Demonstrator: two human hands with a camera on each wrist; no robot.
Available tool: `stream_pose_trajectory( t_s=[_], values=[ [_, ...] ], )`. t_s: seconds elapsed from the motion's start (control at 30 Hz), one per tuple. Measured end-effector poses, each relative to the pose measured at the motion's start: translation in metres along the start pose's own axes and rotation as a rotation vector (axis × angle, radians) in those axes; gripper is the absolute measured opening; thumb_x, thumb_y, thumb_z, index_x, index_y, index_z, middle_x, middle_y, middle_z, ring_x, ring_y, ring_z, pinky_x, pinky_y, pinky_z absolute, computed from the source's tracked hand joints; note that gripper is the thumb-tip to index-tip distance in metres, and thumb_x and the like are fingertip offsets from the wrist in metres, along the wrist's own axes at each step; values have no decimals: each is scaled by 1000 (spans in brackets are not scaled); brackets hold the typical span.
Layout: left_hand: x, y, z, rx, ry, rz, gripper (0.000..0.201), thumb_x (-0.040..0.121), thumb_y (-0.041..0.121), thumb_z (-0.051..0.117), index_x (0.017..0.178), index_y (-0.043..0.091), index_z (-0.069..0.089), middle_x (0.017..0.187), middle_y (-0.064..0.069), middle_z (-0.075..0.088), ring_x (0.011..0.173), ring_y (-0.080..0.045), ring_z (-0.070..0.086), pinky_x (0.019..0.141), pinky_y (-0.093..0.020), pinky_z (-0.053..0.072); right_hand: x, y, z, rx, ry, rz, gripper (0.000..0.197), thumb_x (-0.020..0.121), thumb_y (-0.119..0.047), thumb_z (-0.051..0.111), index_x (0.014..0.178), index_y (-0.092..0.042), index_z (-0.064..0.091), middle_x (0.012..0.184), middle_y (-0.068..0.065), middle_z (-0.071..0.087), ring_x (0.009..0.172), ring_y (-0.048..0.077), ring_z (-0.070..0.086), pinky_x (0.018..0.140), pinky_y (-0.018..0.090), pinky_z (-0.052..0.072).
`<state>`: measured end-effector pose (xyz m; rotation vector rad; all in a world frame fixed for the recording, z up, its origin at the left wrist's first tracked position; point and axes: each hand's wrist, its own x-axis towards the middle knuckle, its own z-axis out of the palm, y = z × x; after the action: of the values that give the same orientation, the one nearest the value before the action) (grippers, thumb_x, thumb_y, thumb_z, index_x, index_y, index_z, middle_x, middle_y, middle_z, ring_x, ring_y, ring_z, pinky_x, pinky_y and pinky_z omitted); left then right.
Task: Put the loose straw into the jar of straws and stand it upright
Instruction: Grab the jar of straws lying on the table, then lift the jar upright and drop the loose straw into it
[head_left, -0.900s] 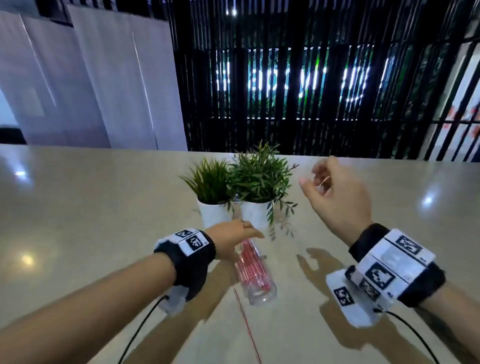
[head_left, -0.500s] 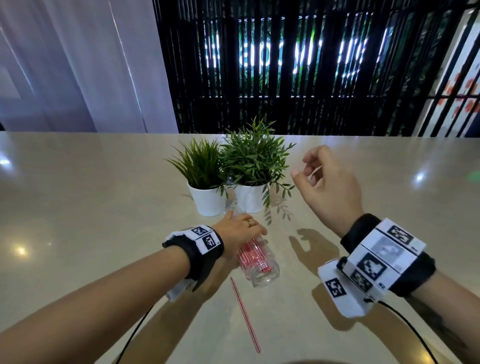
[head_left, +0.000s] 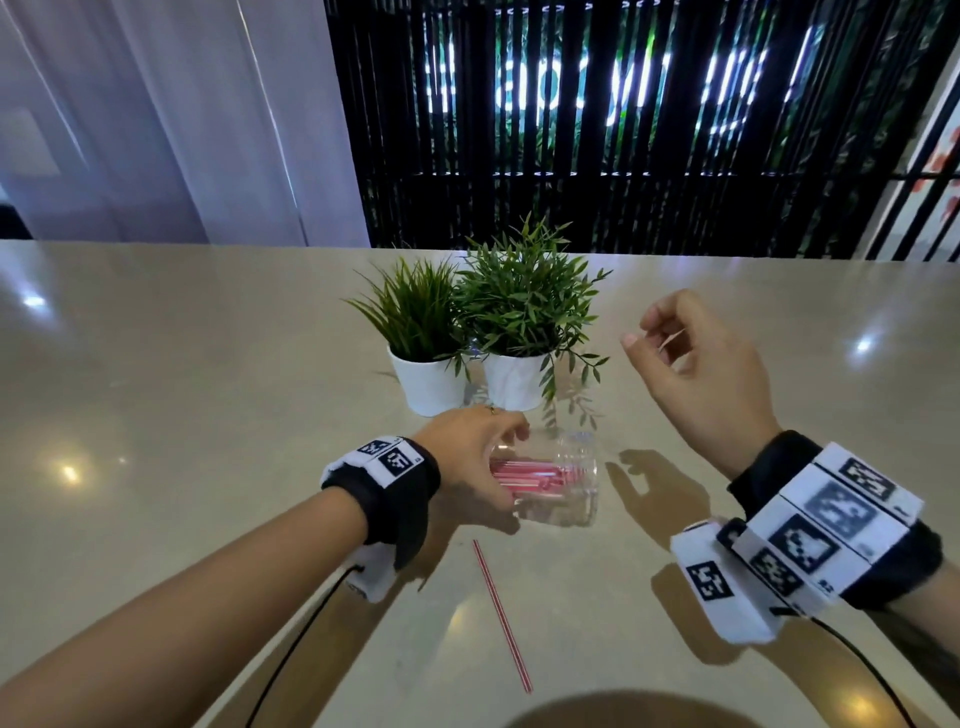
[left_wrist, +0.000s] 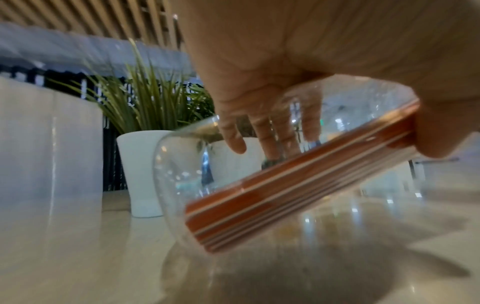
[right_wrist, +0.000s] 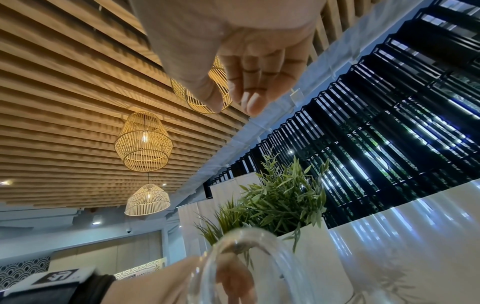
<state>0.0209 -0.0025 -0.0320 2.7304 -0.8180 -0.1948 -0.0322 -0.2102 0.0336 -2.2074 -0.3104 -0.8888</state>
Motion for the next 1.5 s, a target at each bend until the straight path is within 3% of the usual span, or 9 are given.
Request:
stream_pose_trajectory(
  t_s=[0.1, 0.3, 0.4, 0.6, 0.77, 0.97, 1.07, 1.27, 1.5],
  values=[
    [-11, -1, -10, -178, 82, 2, 65, 47, 45, 67, 105, 22, 47, 93, 7, 56, 87, -21, 56, 77, -34, 49, -3, 2, 0, 72, -58, 29, 9, 84, -22, 59, 84, -18, 51, 68, -11, 51, 65, 22, 52, 62, 35, 44],
    [-32, -8, -23, -487, 352, -77, 85, 42, 54, 60, 116, 14, 49, 96, -1, 60, 86, -20, 57, 81, -29, 48, -17, 5, 11, 340, -536, 286, 12, 87, -26, 56, 79, -18, 55, 69, 1, 58, 57, 11, 56, 49, 19, 43],
    [-43, -10, -28, -571, 395, -90, 58, 43, 55, 61, 92, 25, 53, 83, 10, 57, 75, -8, 55, 66, -12, 44, -34, 0, 32, 358, -744, 410, 12, 86, -22, 59, 76, -16, 56, 67, 1, 56, 53, 7, 54, 44, 17, 42],
    [-61, -12, -29, -731, 450, -178, 58, 46, 51, 63, 90, 15, 54, 83, -3, 61, 80, -26, 60, 73, -49, 54, -68, -19, 80, 84, -1168, 421, 20, 79, -20, 67, 69, -3, 64, 63, 10, 61, 58, 19, 56, 46, 21, 44],
    [-71, -14, -26, -874, 456, -200, 60, 48, 50, 63, 92, 11, 52, 91, -5, 58, 87, -29, 61, 70, -47, 55, -72, -34, 99, -229, -1203, 299, 36, 75, -25, 72, 53, -9, 49, 56, 4, 53, 52, 17, 50, 52, 25, 40],
    [-70, -8, -22, -924, 475, -186, 74, 49, 50, 61, 105, 4, 50, 92, -4, 58, 85, -22, 61, 71, -41, 56, -75, -45, 107, -452, -1166, 156, 28, 81, -17, 65, 103, -1, 57, 108, 16, 65, 94, 31, 63, 69, 29, 44],
    [-68, -6, -18, -934, 462, -168, 70, 49, 51, 61, 103, 8, 51, 93, -3, 60, 84, -18, 62, 63, -30, 56, -74, -46, 106, -458, -1166, 148, 6, 83, -6, 57, 86, -5, 52, 97, 16, 64, 75, 29, 57, 63, 29, 41],
    [-63, -5, -16, -967, 488, -137, 76, 47, 52, 60, 107, 7, 51, 91, -2, 61, 73, -6, 63, 53, -17, 54, -72, -39, 107, -419, -1196, 275, 34, 78, -4, 59, 51, -8, 39, 53, 6, 42, 45, 17, 39, 42, 23, 31],
    [-58, -8, -14, -973, 488, -129, 75, 49, 52, 61, 107, 6, 51, 92, -3, 62, 73, -6, 65, 55, -20, 55, -77, -37, 110, -368, -1159, 297, 12, 79, -11, 60, 72, -5, 53, 68, 7, 53, 57, 20, 51, 46, 24, 37]
  ],
)
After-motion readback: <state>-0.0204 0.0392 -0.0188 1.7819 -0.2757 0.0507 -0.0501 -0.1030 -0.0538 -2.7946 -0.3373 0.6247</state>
